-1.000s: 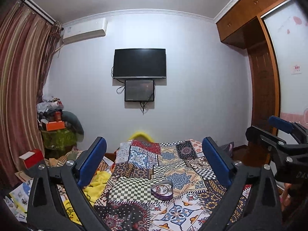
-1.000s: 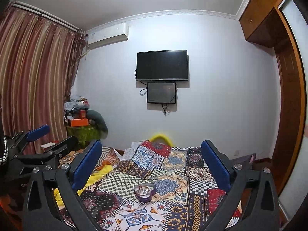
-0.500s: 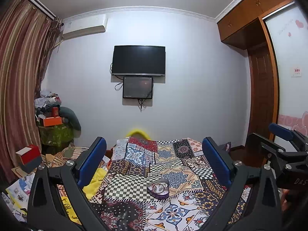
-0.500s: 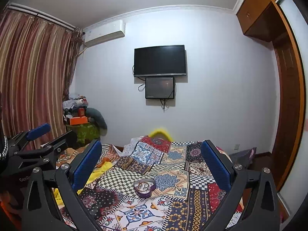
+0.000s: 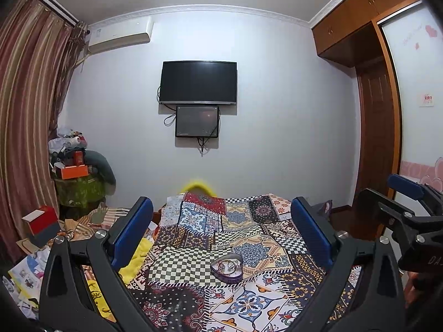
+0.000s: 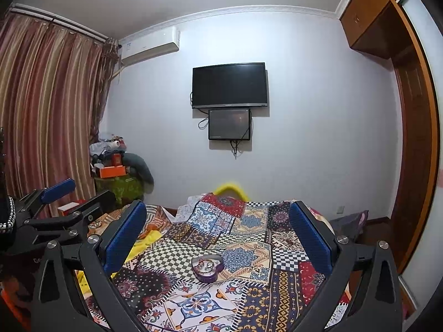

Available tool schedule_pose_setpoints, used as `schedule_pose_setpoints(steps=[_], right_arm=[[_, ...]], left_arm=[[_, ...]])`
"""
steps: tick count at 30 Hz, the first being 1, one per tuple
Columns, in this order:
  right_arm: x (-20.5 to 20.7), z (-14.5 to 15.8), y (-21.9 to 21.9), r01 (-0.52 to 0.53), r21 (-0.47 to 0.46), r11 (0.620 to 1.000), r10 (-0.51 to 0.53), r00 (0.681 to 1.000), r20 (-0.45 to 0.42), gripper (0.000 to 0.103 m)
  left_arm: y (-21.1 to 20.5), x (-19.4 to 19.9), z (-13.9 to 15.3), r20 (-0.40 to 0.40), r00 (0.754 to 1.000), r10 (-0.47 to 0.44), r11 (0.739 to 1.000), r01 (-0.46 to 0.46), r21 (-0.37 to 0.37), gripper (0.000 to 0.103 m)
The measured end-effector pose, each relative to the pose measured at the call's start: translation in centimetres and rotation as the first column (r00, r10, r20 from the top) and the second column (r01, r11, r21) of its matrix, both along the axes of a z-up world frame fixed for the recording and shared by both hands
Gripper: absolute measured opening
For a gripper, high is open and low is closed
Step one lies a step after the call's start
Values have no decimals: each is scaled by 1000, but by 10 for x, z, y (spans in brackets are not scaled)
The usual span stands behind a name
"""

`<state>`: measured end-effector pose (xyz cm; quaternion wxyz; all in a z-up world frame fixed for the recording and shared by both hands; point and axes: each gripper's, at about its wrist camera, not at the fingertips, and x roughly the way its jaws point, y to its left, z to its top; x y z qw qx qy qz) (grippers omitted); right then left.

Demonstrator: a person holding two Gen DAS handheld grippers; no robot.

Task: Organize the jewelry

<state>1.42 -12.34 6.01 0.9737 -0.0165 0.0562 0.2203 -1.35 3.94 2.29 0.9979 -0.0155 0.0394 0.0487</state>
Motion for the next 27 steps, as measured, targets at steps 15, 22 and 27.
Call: schedule_pose_setpoints(steps=[15, 22, 27], right_arm=[[1, 1, -2, 2, 1, 1000, -2, 1000, -12, 102], [0, 1, -3, 0, 5, 1000, 0, 1000, -15, 102], [1, 2, -2, 2, 9, 1000, -2, 1000, -17, 102]], left_arm=[[0, -1, 0, -6, 1000, -23, 1000, 23, -11, 100], [1, -1, 1, -14, 999, -30, 1000, 29, -10, 100], [2, 0, 1, -20, 999, -31, 999, 31, -15, 100]])
